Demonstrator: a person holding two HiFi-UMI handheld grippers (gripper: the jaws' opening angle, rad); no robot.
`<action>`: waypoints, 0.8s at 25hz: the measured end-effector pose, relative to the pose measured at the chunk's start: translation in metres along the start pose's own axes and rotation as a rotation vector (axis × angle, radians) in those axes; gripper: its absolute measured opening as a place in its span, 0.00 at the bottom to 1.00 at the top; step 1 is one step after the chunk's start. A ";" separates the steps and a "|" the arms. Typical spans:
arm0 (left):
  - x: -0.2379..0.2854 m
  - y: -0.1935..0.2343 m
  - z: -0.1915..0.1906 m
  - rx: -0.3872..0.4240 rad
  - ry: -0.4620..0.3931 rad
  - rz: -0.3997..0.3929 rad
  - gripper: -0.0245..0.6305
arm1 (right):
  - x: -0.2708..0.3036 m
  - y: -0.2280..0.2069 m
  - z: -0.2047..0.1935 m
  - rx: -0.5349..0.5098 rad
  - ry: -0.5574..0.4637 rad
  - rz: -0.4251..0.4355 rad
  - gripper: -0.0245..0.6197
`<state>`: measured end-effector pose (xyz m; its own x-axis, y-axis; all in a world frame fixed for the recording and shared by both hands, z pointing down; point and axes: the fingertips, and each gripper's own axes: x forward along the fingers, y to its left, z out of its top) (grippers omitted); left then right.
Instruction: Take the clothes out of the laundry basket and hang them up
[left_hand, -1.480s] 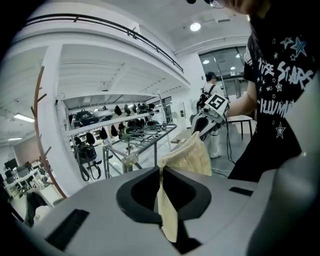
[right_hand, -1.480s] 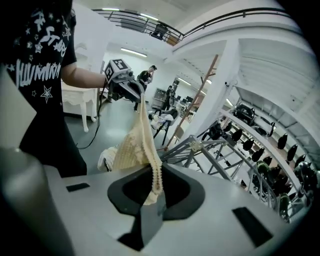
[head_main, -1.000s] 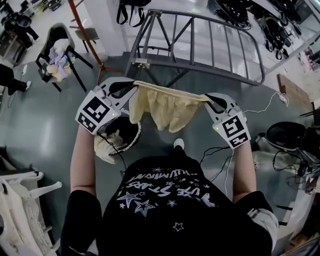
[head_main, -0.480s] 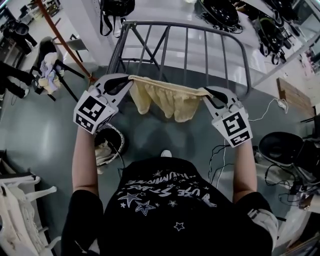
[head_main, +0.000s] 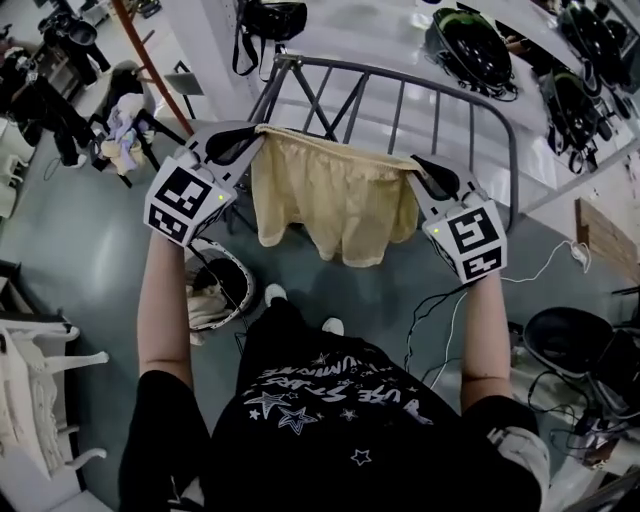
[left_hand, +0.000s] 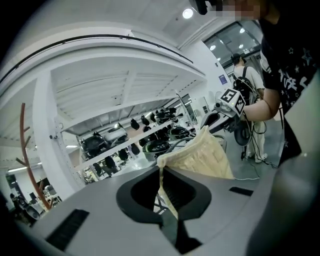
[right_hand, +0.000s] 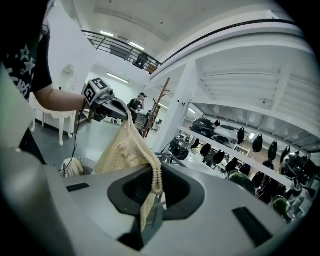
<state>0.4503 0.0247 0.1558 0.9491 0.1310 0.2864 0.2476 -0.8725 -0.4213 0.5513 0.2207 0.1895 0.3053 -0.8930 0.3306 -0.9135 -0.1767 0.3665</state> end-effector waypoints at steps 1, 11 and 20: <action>0.000 0.009 -0.002 0.004 0.003 0.016 0.09 | 0.008 -0.002 0.005 0.007 -0.010 -0.001 0.12; 0.044 0.115 -0.026 -0.020 -0.037 0.067 0.09 | 0.108 -0.039 0.037 0.001 -0.006 -0.037 0.12; 0.128 0.211 -0.064 -0.047 -0.031 0.023 0.09 | 0.210 -0.096 0.040 0.015 0.064 -0.101 0.12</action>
<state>0.6116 -0.1724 0.1587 0.9603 0.1242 0.2498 0.2165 -0.8966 -0.3864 0.6920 0.0335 0.1891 0.4125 -0.8422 0.3473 -0.8808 -0.2714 0.3879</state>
